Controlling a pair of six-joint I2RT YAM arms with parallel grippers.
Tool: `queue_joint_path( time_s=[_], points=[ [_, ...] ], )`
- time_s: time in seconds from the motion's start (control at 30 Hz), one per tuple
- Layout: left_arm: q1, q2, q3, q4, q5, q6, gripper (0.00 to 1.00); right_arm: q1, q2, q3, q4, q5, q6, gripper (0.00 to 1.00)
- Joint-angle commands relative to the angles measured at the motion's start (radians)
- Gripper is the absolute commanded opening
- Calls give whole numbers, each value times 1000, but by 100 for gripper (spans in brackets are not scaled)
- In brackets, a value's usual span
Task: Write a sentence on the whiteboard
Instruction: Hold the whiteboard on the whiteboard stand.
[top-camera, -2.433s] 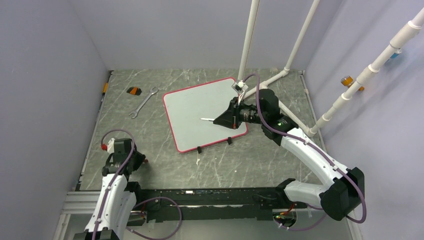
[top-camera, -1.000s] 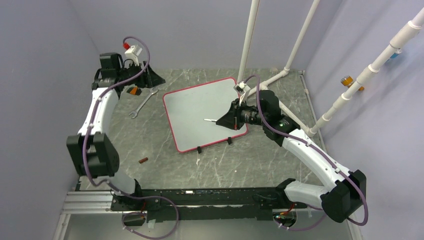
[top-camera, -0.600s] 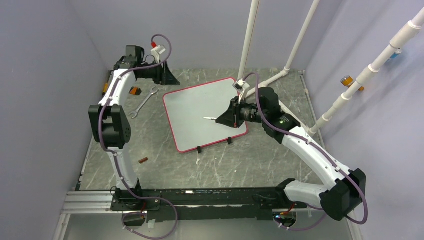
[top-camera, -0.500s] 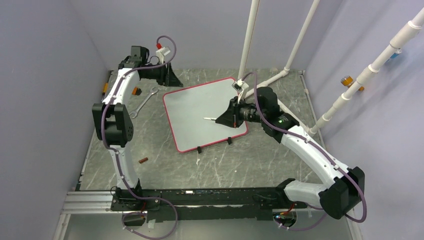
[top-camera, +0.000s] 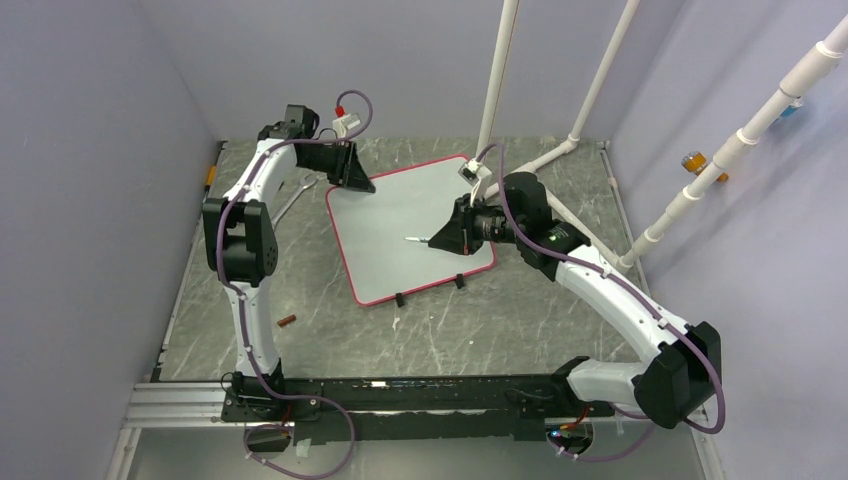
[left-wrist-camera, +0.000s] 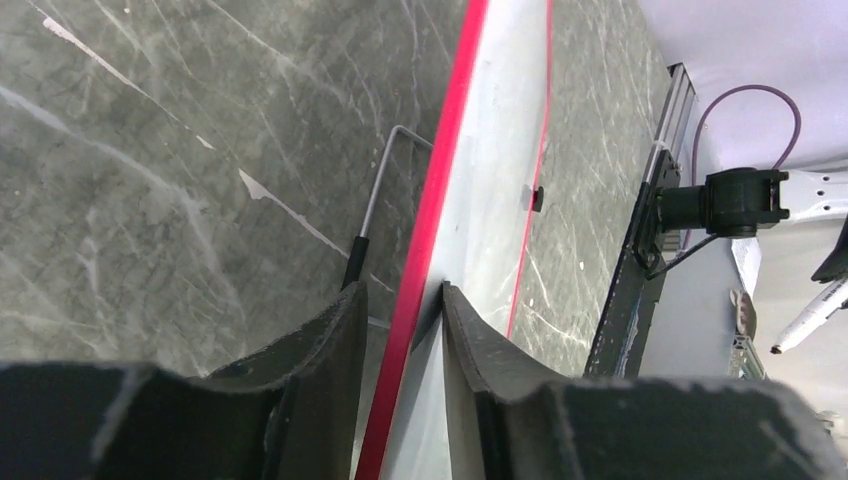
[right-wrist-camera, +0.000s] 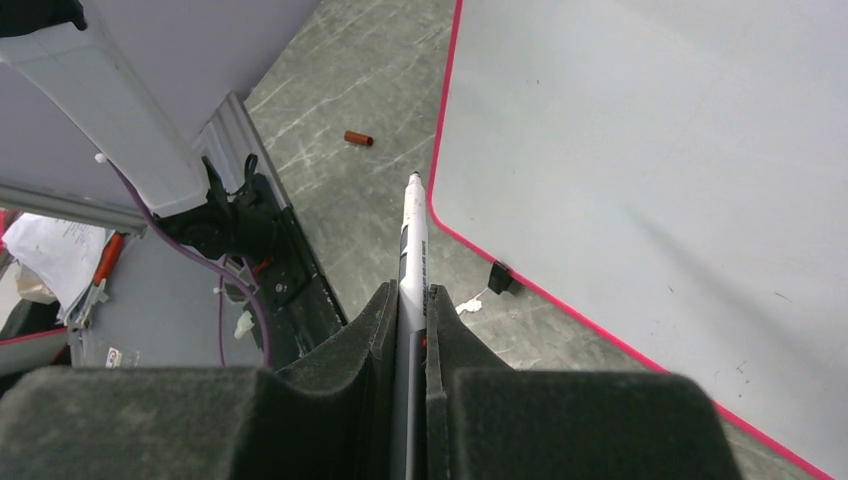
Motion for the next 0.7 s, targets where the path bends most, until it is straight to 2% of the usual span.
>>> queue_joint_path(
  time_s=[0.0,0.07,0.17,0.23,0.43,0.67],
  points=[
    [-15,-46,-12,-8,7,38,33,3,1,46,40,-15,-5,0],
    [-18,-78,-47,23,-8,12,27,5,0,42,44,-17,-1,0],
    [-18,-119,-99,70,4,-14,25,8,-5,38,48,-16,4,0],
    [-22,-139,-123,74,7,-8,28,10,-10,32,51,-14,5,0],
    [-28,-152,-139,76,-18,-5,46,15,-15,27,53,-18,8,0],
    [-29,-201,-149,146,-30,-80,43,14,-21,35,30,-4,-5,0]
  ],
)
